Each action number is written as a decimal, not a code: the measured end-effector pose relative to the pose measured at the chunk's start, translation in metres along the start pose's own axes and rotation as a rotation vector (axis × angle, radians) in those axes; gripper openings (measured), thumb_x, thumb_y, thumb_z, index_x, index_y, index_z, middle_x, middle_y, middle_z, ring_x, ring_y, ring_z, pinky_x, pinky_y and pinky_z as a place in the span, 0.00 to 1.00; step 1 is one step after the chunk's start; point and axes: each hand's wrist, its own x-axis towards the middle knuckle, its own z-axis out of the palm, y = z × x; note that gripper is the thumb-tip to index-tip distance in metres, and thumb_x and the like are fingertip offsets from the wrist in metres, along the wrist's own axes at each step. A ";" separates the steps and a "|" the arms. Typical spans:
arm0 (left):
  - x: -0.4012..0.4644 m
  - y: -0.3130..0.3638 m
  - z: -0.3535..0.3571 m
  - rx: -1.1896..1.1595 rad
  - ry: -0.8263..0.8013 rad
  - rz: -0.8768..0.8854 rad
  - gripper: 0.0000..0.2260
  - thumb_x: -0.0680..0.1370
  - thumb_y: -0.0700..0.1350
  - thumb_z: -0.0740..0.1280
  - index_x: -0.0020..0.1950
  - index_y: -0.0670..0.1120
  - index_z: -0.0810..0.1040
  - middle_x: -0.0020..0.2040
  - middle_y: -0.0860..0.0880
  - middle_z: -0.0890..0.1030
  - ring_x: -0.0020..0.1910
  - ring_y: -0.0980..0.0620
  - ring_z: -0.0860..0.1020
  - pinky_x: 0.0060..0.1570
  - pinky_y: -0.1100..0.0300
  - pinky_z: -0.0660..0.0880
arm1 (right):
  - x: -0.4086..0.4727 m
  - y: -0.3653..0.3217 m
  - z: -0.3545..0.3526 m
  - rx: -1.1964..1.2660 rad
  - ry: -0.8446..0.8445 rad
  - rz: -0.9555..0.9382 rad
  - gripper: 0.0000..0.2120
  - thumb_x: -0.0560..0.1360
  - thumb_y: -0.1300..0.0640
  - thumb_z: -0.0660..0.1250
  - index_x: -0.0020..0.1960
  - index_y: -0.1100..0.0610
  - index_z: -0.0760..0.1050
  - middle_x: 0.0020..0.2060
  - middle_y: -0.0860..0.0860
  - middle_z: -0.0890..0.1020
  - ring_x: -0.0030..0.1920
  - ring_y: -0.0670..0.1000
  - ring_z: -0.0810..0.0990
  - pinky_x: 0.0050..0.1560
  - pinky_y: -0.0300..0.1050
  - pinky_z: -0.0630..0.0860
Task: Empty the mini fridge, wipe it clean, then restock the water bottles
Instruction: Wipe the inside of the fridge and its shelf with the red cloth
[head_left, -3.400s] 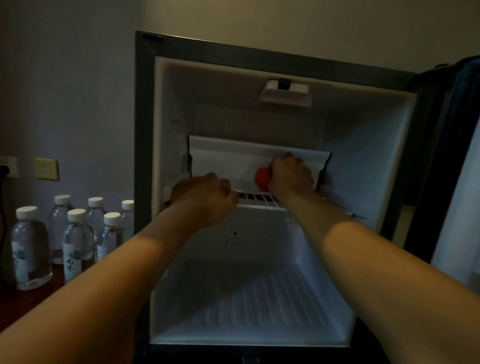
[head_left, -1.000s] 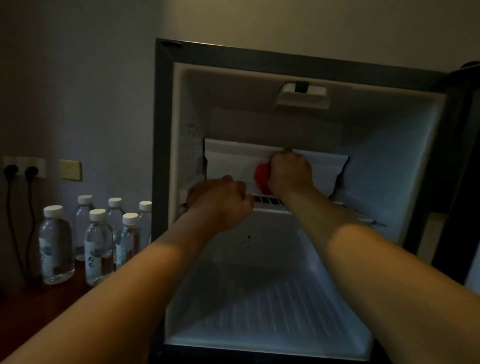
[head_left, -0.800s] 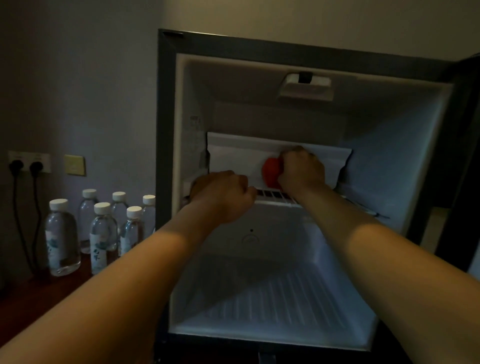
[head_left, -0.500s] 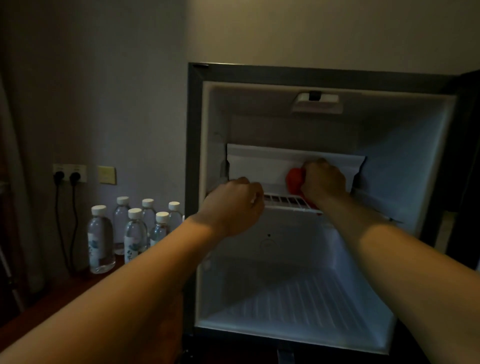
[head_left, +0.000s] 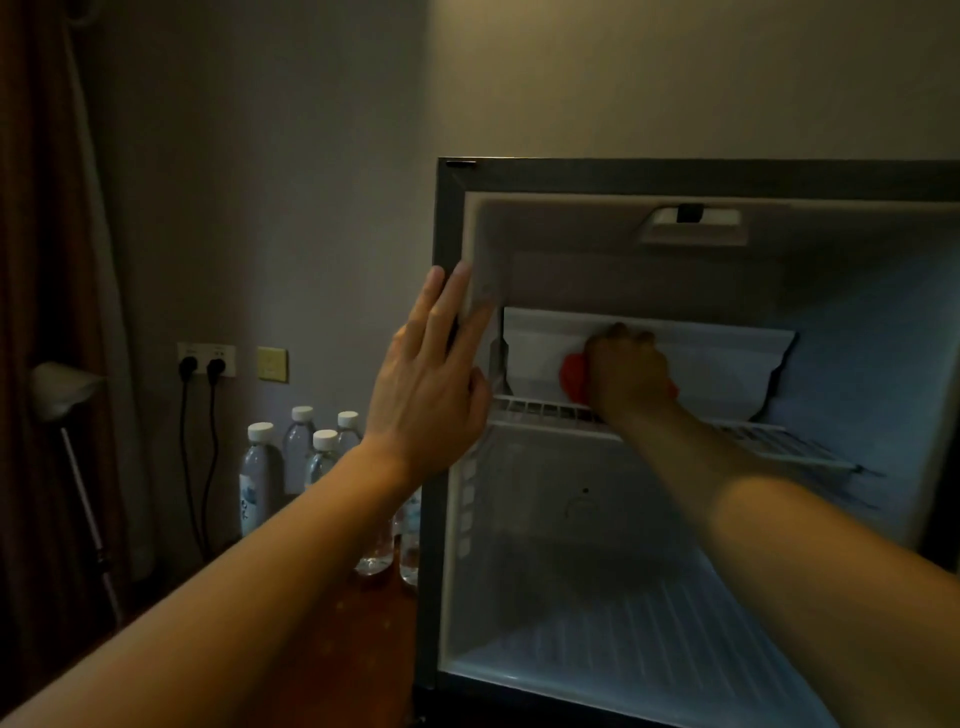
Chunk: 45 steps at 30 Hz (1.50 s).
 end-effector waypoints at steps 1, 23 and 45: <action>-0.001 0.000 0.004 -0.028 0.004 -0.005 0.31 0.76 0.40 0.65 0.78 0.41 0.61 0.80 0.42 0.51 0.80 0.43 0.45 0.78 0.54 0.49 | 0.001 -0.003 0.000 -0.013 -0.005 -0.016 0.14 0.80 0.60 0.59 0.63 0.60 0.74 0.59 0.59 0.74 0.59 0.61 0.74 0.55 0.51 0.74; -0.013 0.006 0.017 -0.380 0.091 -0.183 0.37 0.79 0.37 0.67 0.80 0.49 0.48 0.81 0.40 0.45 0.75 0.51 0.60 0.49 0.74 0.72 | 0.007 -0.024 -0.012 0.071 0.059 -0.112 0.13 0.81 0.57 0.57 0.59 0.61 0.77 0.58 0.60 0.75 0.57 0.60 0.75 0.53 0.47 0.70; -0.020 0.011 0.009 -0.448 -0.013 -0.324 0.35 0.82 0.48 0.63 0.80 0.57 0.43 0.68 0.44 0.68 0.42 0.60 0.71 0.38 0.74 0.64 | 0.003 0.019 -0.009 -0.070 0.127 -0.390 0.13 0.78 0.51 0.62 0.55 0.57 0.81 0.54 0.59 0.77 0.52 0.61 0.78 0.48 0.49 0.76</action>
